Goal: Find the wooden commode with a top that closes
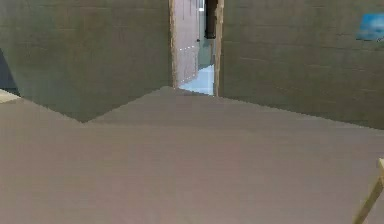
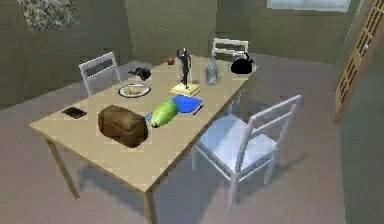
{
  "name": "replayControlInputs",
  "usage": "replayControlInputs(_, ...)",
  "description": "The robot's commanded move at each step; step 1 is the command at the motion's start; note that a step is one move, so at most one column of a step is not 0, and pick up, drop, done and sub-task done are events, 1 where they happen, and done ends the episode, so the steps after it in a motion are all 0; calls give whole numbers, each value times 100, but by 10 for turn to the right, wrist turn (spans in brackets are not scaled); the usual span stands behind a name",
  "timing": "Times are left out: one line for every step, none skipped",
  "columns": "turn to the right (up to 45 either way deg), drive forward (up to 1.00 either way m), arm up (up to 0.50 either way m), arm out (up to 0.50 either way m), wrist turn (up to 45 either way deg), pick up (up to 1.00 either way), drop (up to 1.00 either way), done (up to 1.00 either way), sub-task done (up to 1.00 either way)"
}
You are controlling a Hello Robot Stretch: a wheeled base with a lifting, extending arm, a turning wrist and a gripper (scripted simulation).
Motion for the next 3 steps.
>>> replayControlInputs(0,100,0,0,0,0,0,0,0)
replayControlInputs(0,100,0,0,0,0,0,0,0)
replayControlInputs(0,100,0,0,0,0,0,0,0)
